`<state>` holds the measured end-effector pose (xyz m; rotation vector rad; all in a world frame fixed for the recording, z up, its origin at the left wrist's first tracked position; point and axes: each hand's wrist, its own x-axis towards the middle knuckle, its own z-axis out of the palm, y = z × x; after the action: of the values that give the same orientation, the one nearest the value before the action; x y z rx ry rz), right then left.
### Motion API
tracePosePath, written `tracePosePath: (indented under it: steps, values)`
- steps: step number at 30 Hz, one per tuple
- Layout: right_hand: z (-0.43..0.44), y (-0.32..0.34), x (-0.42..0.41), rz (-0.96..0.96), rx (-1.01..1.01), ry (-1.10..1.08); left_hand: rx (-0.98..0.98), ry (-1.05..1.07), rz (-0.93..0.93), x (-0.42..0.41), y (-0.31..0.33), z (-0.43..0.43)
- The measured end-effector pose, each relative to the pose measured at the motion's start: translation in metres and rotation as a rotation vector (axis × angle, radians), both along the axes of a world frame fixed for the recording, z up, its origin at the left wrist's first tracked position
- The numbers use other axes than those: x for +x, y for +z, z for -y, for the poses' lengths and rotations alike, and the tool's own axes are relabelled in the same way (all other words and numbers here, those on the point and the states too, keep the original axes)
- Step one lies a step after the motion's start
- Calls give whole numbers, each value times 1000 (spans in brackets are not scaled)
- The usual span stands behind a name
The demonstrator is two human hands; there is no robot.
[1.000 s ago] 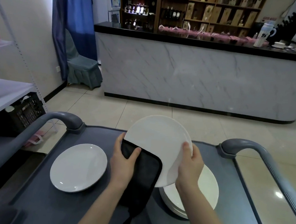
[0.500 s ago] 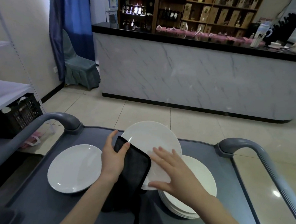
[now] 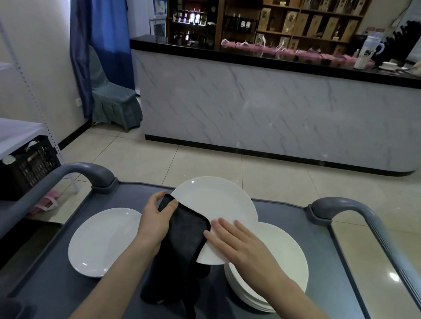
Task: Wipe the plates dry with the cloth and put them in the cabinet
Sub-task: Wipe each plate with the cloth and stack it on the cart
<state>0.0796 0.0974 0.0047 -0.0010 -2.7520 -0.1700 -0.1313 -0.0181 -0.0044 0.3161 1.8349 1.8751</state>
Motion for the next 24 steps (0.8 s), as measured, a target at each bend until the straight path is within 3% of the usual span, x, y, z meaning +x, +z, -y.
tracePosePath:
  steps: [4,8,13,17,21,24]
  values:
    - [-1,6,3,-11,-72,7,-17,-31,87,-11,-4,4]
    - [0,8,1,-28,-174,-33,11,76,129,-14,-6,8]
    - [7,11,-4,-86,-621,-245,118,314,164,-12,-5,8]
    - [8,15,-7,-277,-1134,-433,240,342,174,10,4,-6]
    - [19,22,-13,-416,-1501,-403,296,224,119,42,15,-26]
    - [27,27,-18,-459,-1669,-350,191,-60,-50,69,15,-32]
